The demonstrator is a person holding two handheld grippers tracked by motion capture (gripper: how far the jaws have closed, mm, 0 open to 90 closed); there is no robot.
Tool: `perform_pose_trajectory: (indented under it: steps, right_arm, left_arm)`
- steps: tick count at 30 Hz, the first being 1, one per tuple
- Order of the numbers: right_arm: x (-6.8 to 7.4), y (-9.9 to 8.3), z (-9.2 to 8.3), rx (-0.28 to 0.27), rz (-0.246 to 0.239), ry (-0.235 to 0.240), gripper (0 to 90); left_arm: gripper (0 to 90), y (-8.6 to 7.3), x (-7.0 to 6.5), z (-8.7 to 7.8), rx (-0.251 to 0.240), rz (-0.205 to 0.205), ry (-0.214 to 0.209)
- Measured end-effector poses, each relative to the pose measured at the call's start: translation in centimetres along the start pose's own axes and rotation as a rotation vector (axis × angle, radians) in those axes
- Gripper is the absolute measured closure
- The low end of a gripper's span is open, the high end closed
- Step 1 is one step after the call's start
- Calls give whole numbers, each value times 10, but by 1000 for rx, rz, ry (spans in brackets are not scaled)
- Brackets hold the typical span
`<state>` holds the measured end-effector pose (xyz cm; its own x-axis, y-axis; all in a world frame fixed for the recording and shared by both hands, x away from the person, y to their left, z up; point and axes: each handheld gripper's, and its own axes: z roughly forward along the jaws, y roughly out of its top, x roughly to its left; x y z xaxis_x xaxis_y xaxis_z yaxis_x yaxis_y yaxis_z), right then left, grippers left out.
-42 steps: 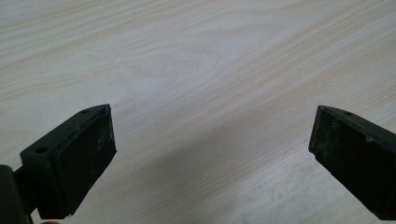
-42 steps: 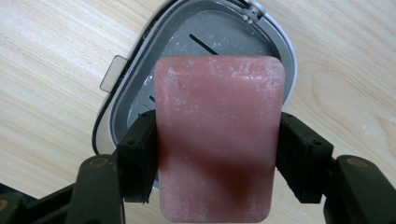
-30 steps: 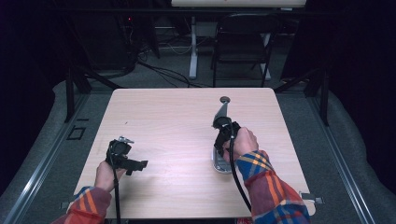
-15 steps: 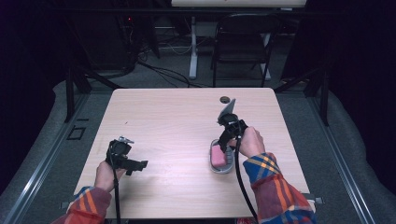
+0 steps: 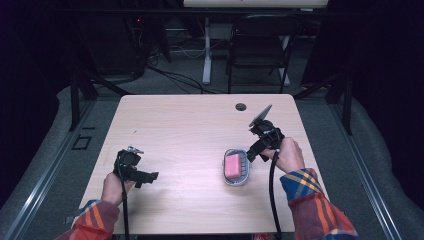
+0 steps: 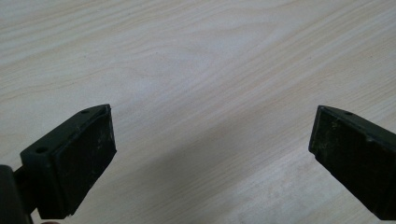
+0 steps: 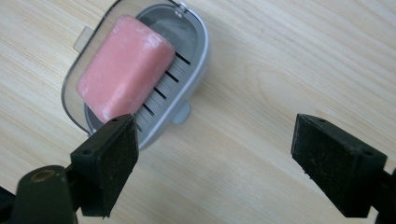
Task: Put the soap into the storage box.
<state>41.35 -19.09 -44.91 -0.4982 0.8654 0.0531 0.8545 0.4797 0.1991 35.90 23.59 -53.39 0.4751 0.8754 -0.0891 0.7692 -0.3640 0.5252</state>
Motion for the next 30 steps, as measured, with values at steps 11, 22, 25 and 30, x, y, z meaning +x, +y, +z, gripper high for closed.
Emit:
perform_pose_trajectory:
  steps: [11,22,25,30]
  right_arm:
    - [-31,-42,-5,-55,25,-29,46]
    - [-54,-86,-2,-147,51,-59,22]
    - [-56,-99,3,-190,46,-61,18]
    - [-58,-120,12,-286,60,-56,1]
  left_arm:
    - [5,0,0,0,5,0,4]
    - [5,0,-1,1,8,0,5]
    - [5,0,-1,1,6,-7,4]
    - [5,0,-1,1,6,8,-1]
